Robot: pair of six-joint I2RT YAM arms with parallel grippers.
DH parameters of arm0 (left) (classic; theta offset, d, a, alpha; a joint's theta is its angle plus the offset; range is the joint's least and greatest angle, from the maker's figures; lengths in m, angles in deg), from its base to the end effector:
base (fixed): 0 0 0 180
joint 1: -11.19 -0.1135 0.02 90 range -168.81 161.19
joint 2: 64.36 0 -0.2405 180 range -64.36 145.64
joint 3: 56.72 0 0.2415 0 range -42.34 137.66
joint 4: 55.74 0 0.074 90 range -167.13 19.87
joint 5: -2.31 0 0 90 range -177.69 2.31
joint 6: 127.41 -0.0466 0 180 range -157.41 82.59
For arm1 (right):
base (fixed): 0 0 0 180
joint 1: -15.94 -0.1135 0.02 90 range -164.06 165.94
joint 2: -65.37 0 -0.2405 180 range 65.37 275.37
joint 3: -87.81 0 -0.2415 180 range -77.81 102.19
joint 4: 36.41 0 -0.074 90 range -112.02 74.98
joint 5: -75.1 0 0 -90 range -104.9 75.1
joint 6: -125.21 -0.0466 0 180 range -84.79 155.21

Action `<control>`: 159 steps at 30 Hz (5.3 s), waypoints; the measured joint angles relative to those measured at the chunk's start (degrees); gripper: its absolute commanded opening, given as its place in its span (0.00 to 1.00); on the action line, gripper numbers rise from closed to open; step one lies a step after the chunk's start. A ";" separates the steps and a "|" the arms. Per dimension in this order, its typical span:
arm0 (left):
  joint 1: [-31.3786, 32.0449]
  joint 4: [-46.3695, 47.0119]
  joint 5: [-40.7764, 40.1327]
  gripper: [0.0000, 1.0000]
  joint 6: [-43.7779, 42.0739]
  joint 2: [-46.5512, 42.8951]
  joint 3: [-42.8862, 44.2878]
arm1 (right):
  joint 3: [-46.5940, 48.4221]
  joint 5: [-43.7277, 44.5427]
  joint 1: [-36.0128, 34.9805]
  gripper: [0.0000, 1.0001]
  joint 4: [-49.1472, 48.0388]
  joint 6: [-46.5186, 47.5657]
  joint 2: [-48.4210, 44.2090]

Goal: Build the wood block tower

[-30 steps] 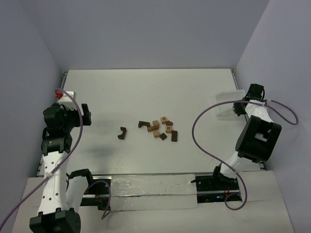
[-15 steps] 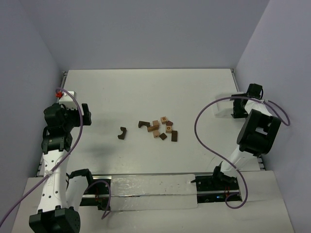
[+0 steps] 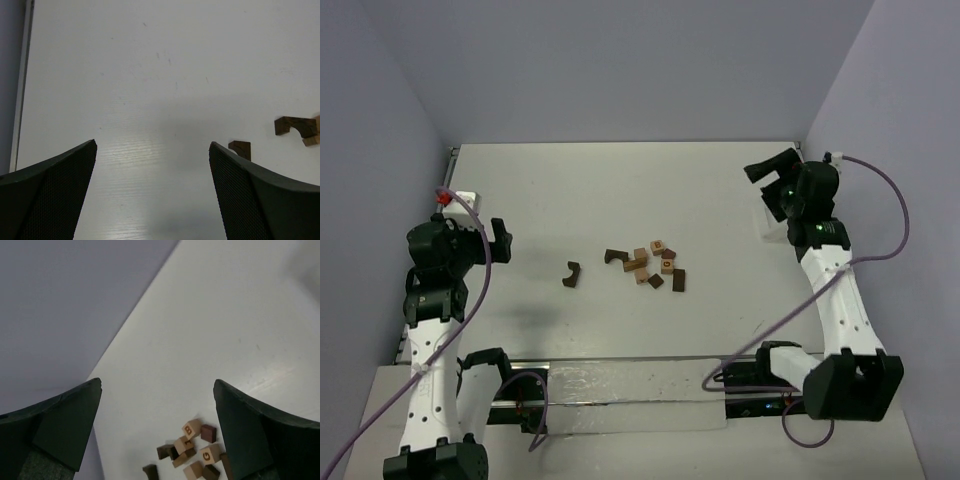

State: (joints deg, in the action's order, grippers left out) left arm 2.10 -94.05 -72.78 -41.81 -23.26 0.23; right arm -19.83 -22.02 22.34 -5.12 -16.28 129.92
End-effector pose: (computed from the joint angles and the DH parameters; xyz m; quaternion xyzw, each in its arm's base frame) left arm 0.1807 0.0168 0.2921 0.0383 0.8265 -0.0424 0.5600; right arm 0.2652 -0.0239 0.3156 0.3741 0.7468 0.2578 0.4856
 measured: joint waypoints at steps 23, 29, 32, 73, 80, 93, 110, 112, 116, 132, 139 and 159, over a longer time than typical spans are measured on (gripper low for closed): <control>34.30 -6.76 -7.24 0.56 -0.21 32.19 10.52 | 4.99 11.98 -27.93 0.96 2.75 49.14 7.56; 38.73 -7.96 -15.94 0.50 3.64 41.43 11.89 | 4.70 14.18 -27.93 0.97 2.78 49.93 7.56; 39.11 -8.99 -19.09 0.49 5.04 44.53 12.75 | 4.70 14.68 -27.93 0.97 2.79 49.95 7.59; 12.66 7.06 36.71 0.03 17.97 51.77 14.98 | 5.90 5.75 -36.78 0.99 -2.02 61.02 11.89; 13.11 20.29 47.51 0.04 25.24 62.49 13.45 | 6.34 5.61 -38.71 0.99 -1.96 62.78 15.24; 13.09 28.86 45.99 0.15 29.55 71.11 13.87 | 9.64 5.99 -38.79 0.99 -1.76 62.76 17.92; 12.47 21.73 40.84 0.37 27.12 74.00 16.82 | 10.34 6.22 -38.79 1.00 -1.34 62.28 18.45; 12.13 20.63 40.09 0.42 26.75 74.04 17.06 | 10.35 6.24 -38.81 1.00 -1.33 62.42 18.45; 11.47 19.22 38.79 0.48 26.23 74.02 17.09 | 10.40 6.42 -39.13 0.99 -1.23 63.12 18.45; 9.45 1.17 33.10 0.67 9.12 58.44 19.89 | 17.03 11.39 -53.45 0.56 4.75 80.11 33.36; 5.64 -3.47 34.72 0.71 2.16 44.25 19.39 | 26.96 3.45 -53.24 0.58 12.18 80.35 46.31; 5.20 -9.37 36.77 0.92 -3.33 28.75 13.29 | 35.28 -0.92 -53.24 0.30 16.37 85.82 57.70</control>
State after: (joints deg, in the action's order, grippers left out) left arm 7.31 -103.43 -36.01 -45.14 5.49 13.52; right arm 15.44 -22.94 -30.89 11.25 69.54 187.62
